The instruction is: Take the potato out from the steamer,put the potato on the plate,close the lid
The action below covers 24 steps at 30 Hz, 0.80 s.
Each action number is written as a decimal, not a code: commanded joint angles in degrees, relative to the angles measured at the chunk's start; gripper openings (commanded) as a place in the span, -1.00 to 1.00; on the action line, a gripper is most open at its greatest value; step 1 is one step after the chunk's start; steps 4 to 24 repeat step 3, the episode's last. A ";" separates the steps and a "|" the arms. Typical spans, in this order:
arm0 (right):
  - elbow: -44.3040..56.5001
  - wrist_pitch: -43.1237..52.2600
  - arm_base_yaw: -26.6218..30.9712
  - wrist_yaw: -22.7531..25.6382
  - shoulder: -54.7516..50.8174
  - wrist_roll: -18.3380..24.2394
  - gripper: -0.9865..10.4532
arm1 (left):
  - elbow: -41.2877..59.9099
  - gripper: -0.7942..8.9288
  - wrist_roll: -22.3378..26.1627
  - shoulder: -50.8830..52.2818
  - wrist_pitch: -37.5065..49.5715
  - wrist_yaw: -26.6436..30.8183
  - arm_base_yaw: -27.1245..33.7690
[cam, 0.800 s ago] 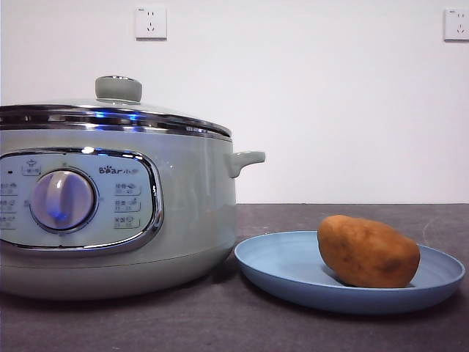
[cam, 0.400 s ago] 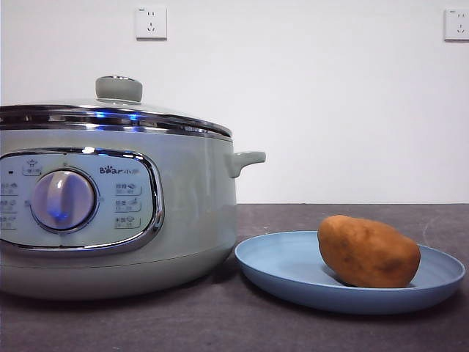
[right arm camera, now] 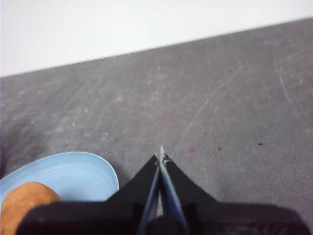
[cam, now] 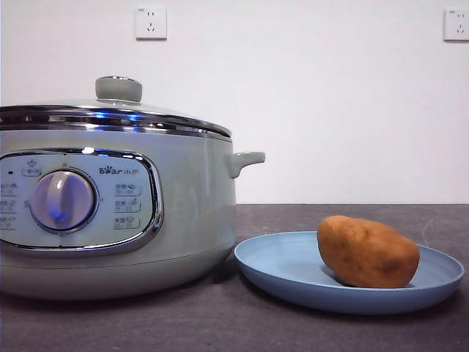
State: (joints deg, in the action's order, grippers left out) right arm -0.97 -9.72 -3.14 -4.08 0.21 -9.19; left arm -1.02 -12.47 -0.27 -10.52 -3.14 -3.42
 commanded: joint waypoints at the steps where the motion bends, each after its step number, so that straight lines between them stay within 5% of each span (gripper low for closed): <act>1: 0.63 -0.70 -0.33 -0.07 -0.13 -0.44 -0.83 | 0.83 -0.84 0.26 0.11 0.26 0.07 0.11; 24: 0.63 -0.68 -0.37 -0.33 -0.13 -0.59 -0.83 | 0.83 -0.84 0.26 0.11 0.24 0.07 0.11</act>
